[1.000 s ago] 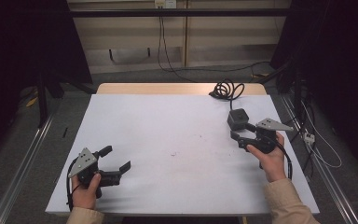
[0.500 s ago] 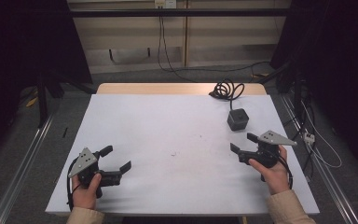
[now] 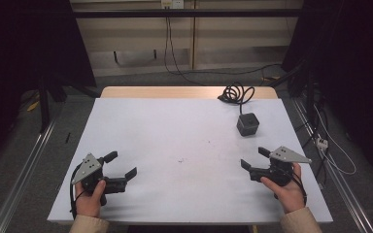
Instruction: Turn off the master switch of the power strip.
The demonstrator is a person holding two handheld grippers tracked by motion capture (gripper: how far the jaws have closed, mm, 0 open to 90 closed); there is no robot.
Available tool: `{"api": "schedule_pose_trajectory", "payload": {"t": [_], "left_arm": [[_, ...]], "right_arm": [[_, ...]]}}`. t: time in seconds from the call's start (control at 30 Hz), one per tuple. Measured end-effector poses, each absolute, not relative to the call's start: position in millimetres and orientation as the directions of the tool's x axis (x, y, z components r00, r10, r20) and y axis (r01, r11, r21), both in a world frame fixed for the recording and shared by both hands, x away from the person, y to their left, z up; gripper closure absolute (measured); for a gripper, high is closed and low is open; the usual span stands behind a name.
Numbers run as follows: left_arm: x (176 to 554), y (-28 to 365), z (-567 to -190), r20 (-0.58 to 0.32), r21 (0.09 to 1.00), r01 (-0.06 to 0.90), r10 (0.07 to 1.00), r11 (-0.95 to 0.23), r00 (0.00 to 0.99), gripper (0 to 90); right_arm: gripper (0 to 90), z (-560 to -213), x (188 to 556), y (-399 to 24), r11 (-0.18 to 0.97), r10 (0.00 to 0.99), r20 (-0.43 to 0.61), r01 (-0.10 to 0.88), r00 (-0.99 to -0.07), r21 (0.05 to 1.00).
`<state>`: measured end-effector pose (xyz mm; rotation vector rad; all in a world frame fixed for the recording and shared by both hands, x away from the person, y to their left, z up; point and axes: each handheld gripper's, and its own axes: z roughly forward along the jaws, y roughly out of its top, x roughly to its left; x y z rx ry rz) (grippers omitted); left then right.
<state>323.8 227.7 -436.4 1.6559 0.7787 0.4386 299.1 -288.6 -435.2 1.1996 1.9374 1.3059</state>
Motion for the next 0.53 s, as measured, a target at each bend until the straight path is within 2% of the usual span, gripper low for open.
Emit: {"api": "schedule_pose_trajectory", "payload": {"t": [0.53], "left_arm": [[324, 227, -438, -0.124, 0.962, 0.259, 0.698, -0.090, 0.705, 3.2]], "right_arm": [[15.0, -443, 281, -275, 0.181, 0.849, 0.058, 0.392, -0.525, 0.902]]}}
